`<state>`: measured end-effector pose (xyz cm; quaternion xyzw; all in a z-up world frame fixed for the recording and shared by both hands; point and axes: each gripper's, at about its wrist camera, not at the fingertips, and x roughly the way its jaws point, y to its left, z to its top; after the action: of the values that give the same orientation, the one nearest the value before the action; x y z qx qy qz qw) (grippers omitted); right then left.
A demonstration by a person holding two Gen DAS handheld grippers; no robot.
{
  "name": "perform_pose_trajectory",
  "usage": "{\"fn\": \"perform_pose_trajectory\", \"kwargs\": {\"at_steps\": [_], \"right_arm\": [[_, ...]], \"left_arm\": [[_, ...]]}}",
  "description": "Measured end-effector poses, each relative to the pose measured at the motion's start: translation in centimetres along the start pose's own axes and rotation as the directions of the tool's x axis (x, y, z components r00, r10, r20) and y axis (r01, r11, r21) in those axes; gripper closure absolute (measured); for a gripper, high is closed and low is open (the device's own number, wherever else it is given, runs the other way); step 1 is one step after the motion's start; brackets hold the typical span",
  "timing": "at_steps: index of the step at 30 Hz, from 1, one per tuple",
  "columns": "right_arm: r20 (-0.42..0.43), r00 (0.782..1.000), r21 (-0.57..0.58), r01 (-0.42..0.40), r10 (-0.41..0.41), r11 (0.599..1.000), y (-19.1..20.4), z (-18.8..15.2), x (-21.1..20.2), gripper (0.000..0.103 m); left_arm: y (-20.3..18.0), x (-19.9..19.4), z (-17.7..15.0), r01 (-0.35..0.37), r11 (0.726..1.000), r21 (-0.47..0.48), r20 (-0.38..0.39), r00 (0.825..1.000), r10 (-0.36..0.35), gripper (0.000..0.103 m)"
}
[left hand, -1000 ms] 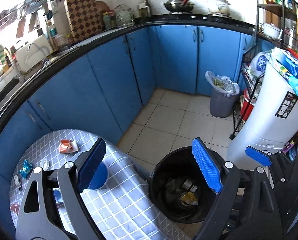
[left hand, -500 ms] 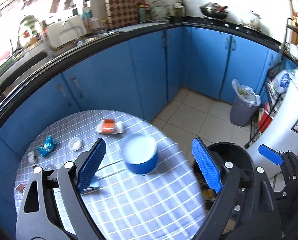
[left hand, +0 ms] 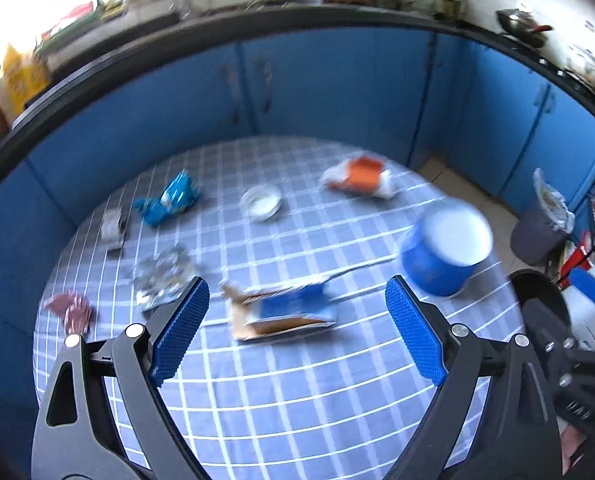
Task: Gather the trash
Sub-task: 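Grasp the blue-and-brown cardboard piece with the left tool while the right tool grasps the blue container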
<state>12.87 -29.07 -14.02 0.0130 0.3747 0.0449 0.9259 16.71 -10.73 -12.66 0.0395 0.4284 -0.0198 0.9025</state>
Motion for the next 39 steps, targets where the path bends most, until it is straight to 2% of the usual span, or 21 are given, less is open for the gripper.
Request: {"fn": "perform_pose_trajectory", "kwargs": {"at_steps": [8,14,21,37,39], "right_arm": [[-0.044,0.999,-0.057,-0.014,0.012,0.998,3.0,0.8,3.6,0.019],[-0.065,0.998,-0.063,-0.006,0.002,0.998,3.4,1.6,5.7,0.019],[-0.091,0.996,-0.063,-0.025,0.019,0.998,3.7,2.2,8.1,0.019],[-0.094,0.995,-0.077,-0.024,0.017,0.997,4.4,2.6,10.2,0.019],[-0.085,0.996,-0.081,-0.02,0.013,0.997,4.5,2.5,10.1,0.023]], "left_arm": [[2.0,4.3,-2.1,0.016,1.0,-0.024,-0.105,0.994,-0.018,0.014],[1.3,5.5,-2.0,0.041,0.999,0.0,-0.113,0.993,-0.041,0.013],[1.7,7.7,-1.7,0.046,0.999,-0.009,-0.161,0.986,-0.047,0.013],[1.7,8.3,-1.5,0.05,0.999,-0.003,-0.126,0.991,-0.05,0.016],[1.7,8.2,-1.4,0.056,0.998,-0.007,-0.125,0.991,-0.056,0.016]]}}
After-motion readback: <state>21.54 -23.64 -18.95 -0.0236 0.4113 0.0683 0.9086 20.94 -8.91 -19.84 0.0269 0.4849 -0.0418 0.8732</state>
